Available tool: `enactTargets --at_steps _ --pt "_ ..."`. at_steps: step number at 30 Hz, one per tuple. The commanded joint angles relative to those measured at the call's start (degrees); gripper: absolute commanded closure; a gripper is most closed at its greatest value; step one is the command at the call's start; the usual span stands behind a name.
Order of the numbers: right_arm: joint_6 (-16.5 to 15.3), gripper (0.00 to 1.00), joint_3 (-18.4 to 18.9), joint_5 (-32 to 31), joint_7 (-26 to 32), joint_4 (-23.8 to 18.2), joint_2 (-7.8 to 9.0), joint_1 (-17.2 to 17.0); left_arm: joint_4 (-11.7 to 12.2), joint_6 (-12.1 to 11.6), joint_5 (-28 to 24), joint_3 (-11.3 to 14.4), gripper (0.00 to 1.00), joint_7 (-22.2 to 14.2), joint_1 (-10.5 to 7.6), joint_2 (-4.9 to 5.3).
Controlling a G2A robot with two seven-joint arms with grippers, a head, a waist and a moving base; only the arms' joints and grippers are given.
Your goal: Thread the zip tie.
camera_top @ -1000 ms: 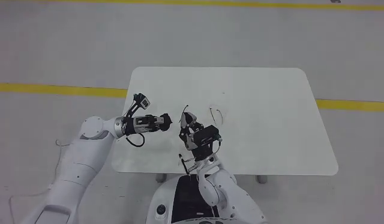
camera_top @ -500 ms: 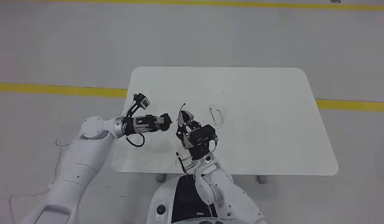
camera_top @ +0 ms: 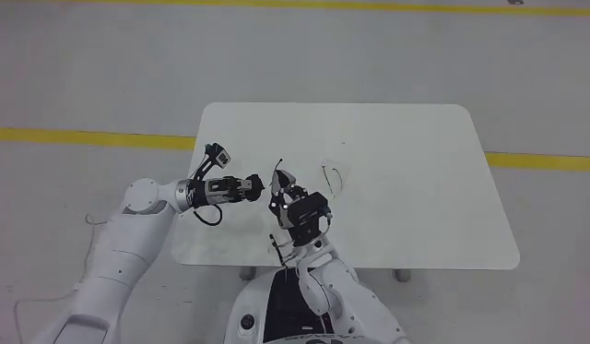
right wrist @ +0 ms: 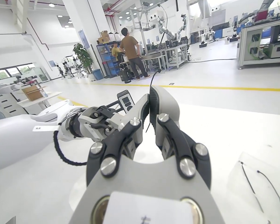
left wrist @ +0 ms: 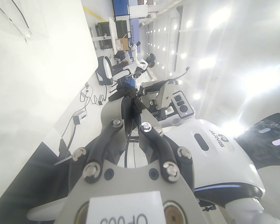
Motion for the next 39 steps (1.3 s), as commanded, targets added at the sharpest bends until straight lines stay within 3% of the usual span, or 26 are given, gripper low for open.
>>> enactTargets --at_steps 1,20,39 --pt "0.1 1.00 -0.3 0.0 0.2 0.0 0.06 0.2 0.0 0.0 0.0 0.0 1.00 0.0 0.00 0.00" --pt "2.6 1.00 -2.6 1.0 0.6 1.8 0.44 2.4 0.0 0.0 0.0 0.0 1.00 0.0 0.00 0.00" --pt "2.9 1.00 -3.5 1.7 1.1 1.5 1.59 2.6 0.0 0.0 0.0 0.0 1.00 0.0 0.00 0.00"
